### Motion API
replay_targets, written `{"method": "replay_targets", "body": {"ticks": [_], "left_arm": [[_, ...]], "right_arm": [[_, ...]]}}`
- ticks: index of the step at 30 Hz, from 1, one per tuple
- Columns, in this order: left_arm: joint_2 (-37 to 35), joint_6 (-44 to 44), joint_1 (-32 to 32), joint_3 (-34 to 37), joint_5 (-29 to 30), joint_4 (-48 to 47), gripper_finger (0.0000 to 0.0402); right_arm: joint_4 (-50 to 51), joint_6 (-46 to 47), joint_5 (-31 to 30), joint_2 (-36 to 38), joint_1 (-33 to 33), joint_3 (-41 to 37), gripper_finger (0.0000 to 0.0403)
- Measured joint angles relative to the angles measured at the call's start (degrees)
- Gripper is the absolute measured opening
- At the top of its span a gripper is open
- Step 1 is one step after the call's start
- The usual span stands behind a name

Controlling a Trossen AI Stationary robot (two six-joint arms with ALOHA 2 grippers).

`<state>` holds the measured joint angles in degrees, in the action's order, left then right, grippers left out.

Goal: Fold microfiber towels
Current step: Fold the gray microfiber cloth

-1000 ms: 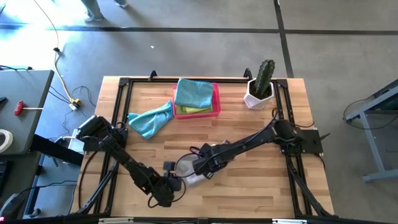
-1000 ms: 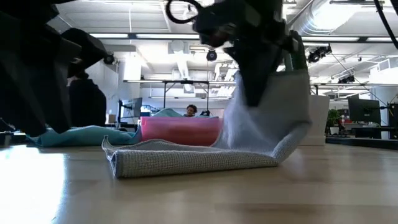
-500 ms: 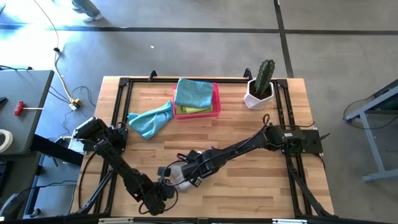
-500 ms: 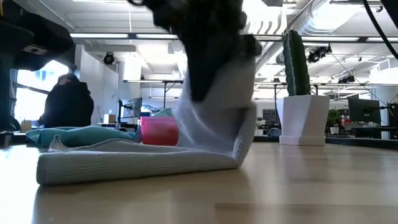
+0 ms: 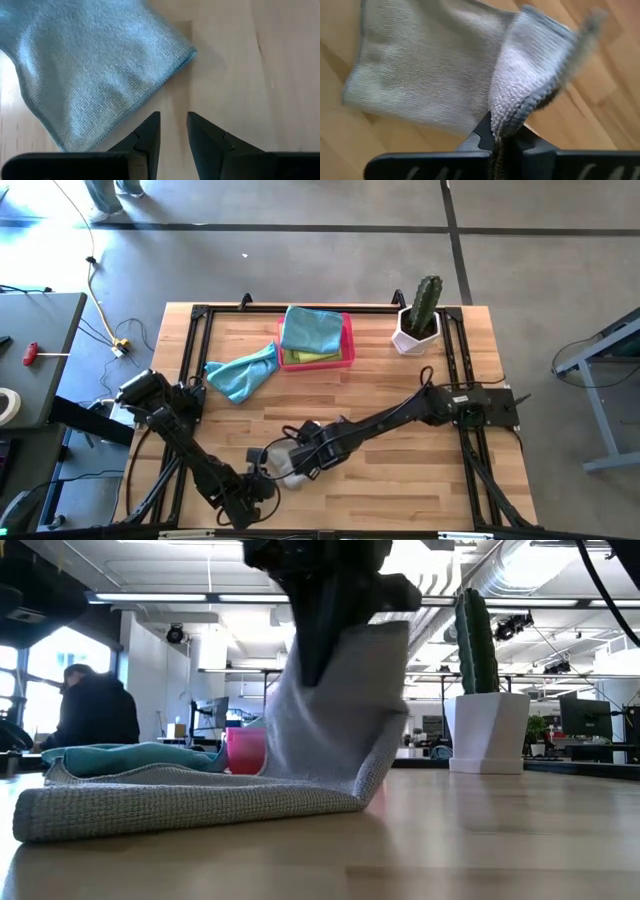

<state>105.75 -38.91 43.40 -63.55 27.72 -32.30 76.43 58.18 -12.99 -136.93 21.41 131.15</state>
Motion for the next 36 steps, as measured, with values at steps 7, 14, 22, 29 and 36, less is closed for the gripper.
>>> {"method": "replay_targets", "body": {"ticks": [7,14,22,29,36], "left_arm": [[0.0,-1.45,0.66,0.0,-0.01,-0.99,0.0087],[0.0,-1.49,0.63,0.0,-0.02,-1.35,0.0087],[0.0,-2.38,0.63,0.0,-0.02,-1.43,0.0087],[0.0,-5.86,0.94,0.02,-0.04,-3.38,0.0087],[0.0,-9.85,0.96,0.02,-0.04,-5.02,0.0087]], "right_arm": [[-6.71,-0.01,0.02,-1.49,-0.02,0.02,0.0],[-11.47,-0.25,-2.77,-1.58,0.15,0.02,0.0],[-19.7,-4.59,-5.49,-4.06,1.33,0.02,0.0],[-23.49,-6.03,-5.73,-6.17,1.75,-0.04,0.0],[-31.15,-9.23,-9.64,-6.45,3.35,-0.02,0.0003]]}}
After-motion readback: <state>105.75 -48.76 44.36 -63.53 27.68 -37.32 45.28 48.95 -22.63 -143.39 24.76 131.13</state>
